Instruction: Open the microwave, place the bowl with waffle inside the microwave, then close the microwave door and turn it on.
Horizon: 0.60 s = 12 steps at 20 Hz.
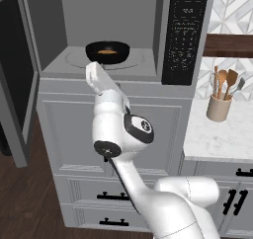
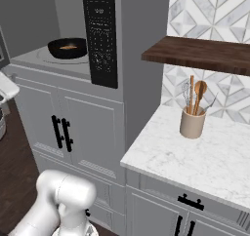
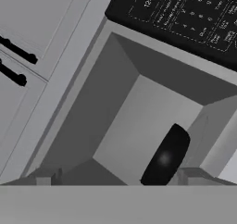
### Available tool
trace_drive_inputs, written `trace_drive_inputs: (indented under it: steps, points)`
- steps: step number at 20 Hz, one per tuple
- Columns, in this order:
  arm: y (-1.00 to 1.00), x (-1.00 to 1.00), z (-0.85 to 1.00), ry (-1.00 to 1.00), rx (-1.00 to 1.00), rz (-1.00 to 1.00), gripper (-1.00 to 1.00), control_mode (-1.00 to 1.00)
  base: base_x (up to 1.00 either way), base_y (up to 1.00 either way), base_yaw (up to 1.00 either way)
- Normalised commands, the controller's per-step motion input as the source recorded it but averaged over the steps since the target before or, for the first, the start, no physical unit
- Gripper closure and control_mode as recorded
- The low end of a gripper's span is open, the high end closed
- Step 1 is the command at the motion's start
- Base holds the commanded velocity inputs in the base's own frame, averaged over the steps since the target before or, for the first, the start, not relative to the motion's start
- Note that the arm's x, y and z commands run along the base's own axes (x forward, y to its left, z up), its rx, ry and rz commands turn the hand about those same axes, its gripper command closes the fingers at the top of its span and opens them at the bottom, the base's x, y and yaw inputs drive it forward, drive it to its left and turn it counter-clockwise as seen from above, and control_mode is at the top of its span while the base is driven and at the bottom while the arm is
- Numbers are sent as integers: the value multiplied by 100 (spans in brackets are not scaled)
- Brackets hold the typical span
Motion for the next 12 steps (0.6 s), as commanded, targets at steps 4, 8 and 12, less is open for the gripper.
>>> trace_drive_inputs:
  steps: [4,8,12]
  points:
    - [29,-34,-40,0,-17,-10,-100,-100,0,0,0]
    - [20,2,-55,0,-24,-15,-100,-100,0,0,0]
    - [-2,1,-63,4,-17,-15,-100,-100,0,0,0]
